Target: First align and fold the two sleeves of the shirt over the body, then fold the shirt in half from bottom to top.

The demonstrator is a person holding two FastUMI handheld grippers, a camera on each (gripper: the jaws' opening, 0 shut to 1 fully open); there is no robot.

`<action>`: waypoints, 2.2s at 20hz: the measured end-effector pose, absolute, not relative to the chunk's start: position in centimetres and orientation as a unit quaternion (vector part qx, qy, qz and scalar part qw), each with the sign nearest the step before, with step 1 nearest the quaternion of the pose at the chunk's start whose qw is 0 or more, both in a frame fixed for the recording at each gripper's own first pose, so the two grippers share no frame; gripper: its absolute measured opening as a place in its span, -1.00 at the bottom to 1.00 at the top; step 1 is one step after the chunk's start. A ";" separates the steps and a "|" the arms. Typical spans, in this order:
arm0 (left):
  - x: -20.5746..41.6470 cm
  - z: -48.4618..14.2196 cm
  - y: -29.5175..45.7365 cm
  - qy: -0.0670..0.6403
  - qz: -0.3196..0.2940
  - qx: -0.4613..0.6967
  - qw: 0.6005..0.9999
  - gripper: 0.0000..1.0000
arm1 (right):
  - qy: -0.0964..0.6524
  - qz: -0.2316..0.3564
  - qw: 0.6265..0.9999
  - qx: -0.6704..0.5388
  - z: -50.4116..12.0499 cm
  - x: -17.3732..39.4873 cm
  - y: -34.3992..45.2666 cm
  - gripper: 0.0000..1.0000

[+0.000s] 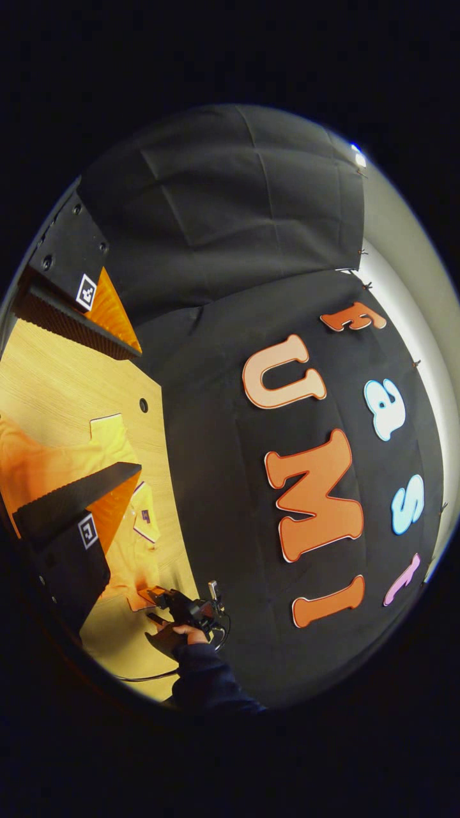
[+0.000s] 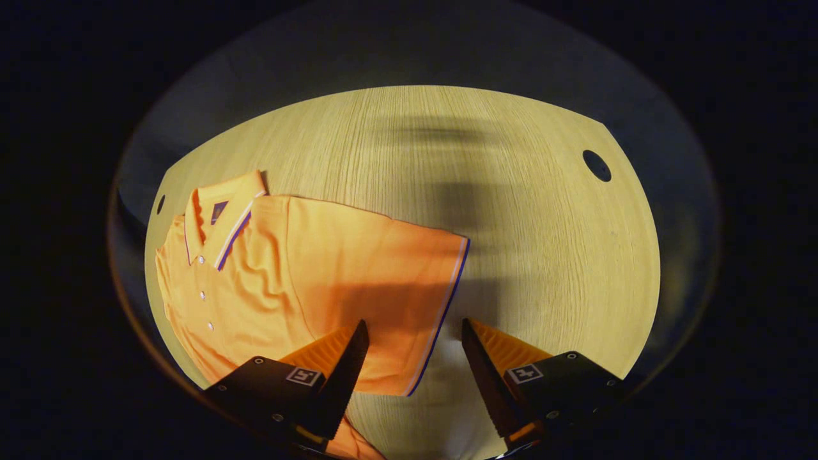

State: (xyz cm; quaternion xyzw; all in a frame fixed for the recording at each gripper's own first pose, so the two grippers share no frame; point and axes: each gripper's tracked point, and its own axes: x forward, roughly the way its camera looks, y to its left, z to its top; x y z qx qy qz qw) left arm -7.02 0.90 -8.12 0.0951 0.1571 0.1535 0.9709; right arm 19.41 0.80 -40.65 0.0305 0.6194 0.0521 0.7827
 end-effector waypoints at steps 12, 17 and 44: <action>-6.1 -8.6 1.2 0.163 0.121 0.104 0.974 0.98 | 0.580 0.078 0.794 0.164 -36.1 20.9 2.7 -0.87; -4.5 -10.7 5.5 0.179 0.110 0.077 0.975 0.97 | 0.549 0.099 0.816 0.154 -32.8 20.4 6.6 -0.87; 11.7 -35.8 15.1 0.476 -0.001 -0.095 0.874 0.97 | 0.339 -0.021 0.937 0.086 -18.1 7.6 2.0 0.77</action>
